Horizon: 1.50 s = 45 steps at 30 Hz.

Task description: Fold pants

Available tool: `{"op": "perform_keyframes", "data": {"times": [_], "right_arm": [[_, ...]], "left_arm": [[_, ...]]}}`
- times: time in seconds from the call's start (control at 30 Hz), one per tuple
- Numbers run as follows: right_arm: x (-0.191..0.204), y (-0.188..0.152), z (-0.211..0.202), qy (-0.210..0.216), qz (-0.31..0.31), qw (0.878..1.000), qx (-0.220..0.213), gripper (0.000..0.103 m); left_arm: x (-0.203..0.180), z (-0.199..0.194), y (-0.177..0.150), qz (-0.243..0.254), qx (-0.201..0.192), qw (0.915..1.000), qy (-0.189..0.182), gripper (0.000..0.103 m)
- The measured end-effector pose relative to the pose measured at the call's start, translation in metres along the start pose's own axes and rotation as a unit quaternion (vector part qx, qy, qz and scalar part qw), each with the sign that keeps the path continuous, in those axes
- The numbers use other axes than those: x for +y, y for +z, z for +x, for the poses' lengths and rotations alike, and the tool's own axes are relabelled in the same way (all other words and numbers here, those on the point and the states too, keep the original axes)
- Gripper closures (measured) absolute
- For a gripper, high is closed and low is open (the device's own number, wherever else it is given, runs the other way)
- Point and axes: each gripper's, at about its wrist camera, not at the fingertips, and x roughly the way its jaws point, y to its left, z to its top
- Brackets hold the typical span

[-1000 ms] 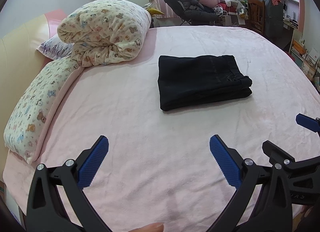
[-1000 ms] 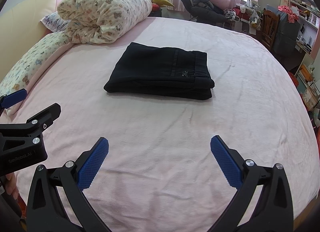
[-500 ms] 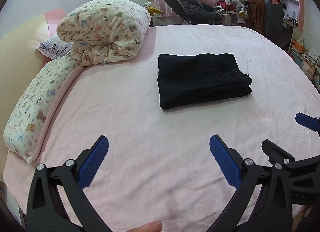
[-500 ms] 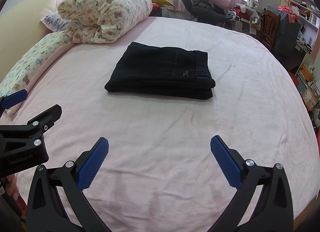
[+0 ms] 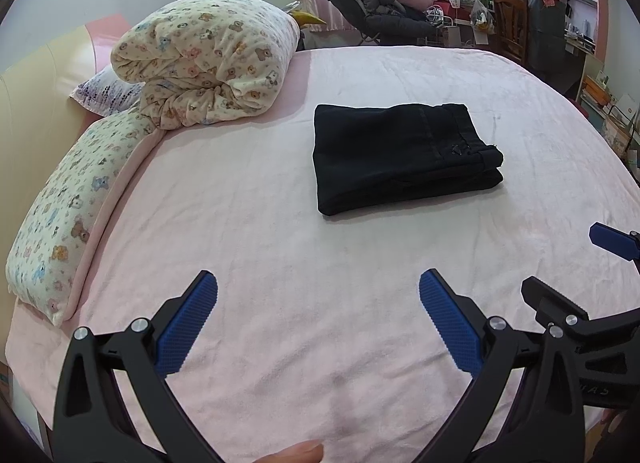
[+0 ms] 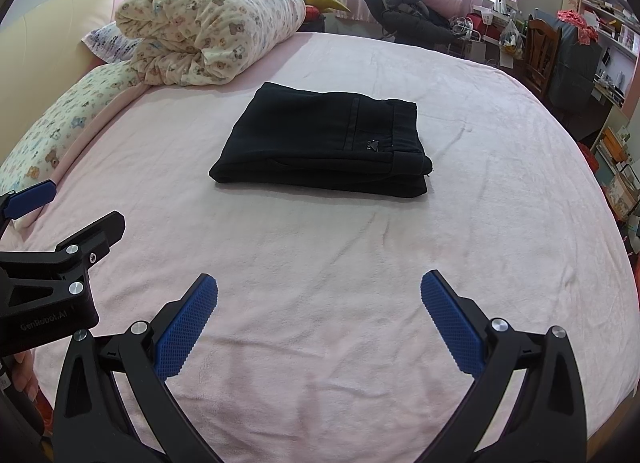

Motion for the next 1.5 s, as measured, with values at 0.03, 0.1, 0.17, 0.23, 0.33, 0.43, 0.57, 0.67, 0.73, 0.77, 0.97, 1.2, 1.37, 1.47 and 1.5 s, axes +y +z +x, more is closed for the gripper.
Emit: {"op": "perform_keyframes", "data": {"times": [0.03,0.1,0.17,0.23,0.33,0.43,0.57,0.67,0.73,0.77,0.97,1.2,1.37,1.47,1.5], "right_arm": [[0.0,0.0,0.0,0.0,0.0,1.0,0.0,0.001],[0.0,-0.001,0.0,0.0,0.0,1.0,0.001,0.001],[0.0,-0.001,0.0,0.0,-0.001,1.0,0.001,0.001],[0.0,0.0,0.0,0.0,0.0,1.0,0.001,0.001],[0.0,-0.003,0.0,0.0,0.0,1.0,0.002,0.001],[0.001,-0.006,0.0,0.0,-0.001,1.0,0.002,0.001],[0.001,-0.005,0.0,0.0,-0.001,1.0,0.002,0.001],[0.001,-0.005,0.0,0.0,-0.001,1.0,0.003,0.001],[0.001,-0.007,0.002,0.001,-0.003,1.0,0.003,0.001],[0.001,-0.007,0.002,0.001,-0.003,1.0,0.004,0.001],[0.002,-0.007,0.001,0.001,-0.003,1.0,0.003,0.001],[0.001,-0.007,0.003,0.002,-0.004,1.0,0.003,0.001],[0.001,-0.007,0.003,0.002,-0.006,1.0,0.004,0.001],[0.001,-0.006,0.004,0.002,-0.007,1.0,0.004,0.001],[0.001,-0.007,0.005,0.002,-0.007,1.0,0.004,0.001]], "left_arm": [[0.0,0.0,0.0,0.001,0.0,1.0,0.0,0.002],[0.0,0.0,0.0,0.0,0.001,1.0,0.0,0.002],[-0.001,0.001,0.0,0.0,0.001,1.0,0.001,0.002],[-0.001,0.001,0.0,0.001,0.002,1.0,0.0,0.002],[-0.001,0.001,0.0,0.001,0.003,1.0,0.001,0.002],[-0.001,0.002,-0.001,0.001,0.003,1.0,0.0,0.002],[-0.001,0.002,-0.001,0.001,0.002,1.0,0.0,0.002],[-0.001,0.003,-0.001,0.002,0.004,1.0,-0.002,0.002],[0.0,0.005,-0.001,0.003,0.005,1.0,-0.002,0.002],[0.0,0.005,-0.001,0.003,0.005,1.0,-0.003,0.002],[0.001,0.007,0.0,0.003,0.006,1.0,-0.004,0.002],[0.002,0.009,0.0,0.005,0.006,1.0,-0.004,0.002],[0.003,0.01,0.0,0.007,0.006,0.9999,-0.004,0.002],[0.003,0.011,0.0,0.008,0.007,0.9999,-0.007,0.002],[0.003,0.011,0.0,0.008,0.007,0.9999,-0.007,0.002]]}}
